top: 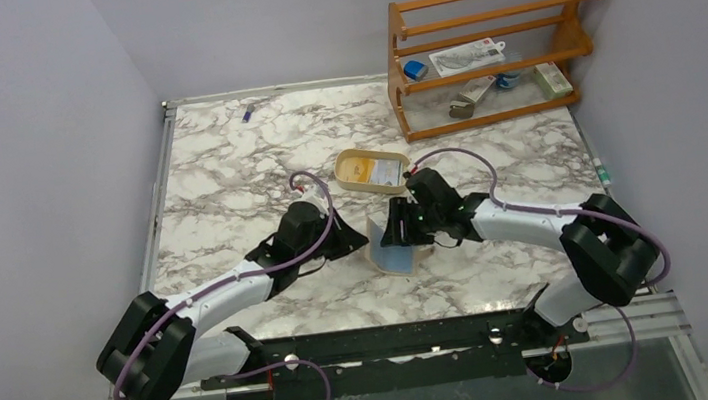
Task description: Take the credit cards out of the card holder
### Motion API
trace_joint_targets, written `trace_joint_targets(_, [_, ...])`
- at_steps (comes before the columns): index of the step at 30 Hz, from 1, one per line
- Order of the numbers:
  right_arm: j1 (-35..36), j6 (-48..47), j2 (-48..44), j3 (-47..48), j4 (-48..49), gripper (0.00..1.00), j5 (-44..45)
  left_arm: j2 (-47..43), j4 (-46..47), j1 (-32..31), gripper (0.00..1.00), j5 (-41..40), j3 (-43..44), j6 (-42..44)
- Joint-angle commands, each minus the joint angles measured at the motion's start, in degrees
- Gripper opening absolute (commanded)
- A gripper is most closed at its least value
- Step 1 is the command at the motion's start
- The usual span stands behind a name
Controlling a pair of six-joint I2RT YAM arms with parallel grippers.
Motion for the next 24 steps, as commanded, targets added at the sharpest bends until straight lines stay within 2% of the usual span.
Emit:
trace_joint_targets(1, [0.3,-0.2,-4.0,0.2,-3.4,0.60,2.7,-0.3,-1.3,-0.3,0.00,-1.2,-0.9,0.3])
trace_joint_targets(7, [0.3,-0.5,-9.8,-2.4,-0.4,0.61,1.7,-0.1,-1.9,-0.3,0.00,-1.6,-1.0,0.8])
trace_joint_targets(13, [0.3,-0.5,-8.6,-3.7,5.4,0.61,-5.1,0.3,-2.2,-0.3,0.00,-1.7,-0.5,1.1])
trace_joint_targets(24, [2.5,-1.9,-4.5,0.8,4.3,0.63,-4.1,-0.3,-3.7,-0.3,0.00,-2.4,0.0,1.7])
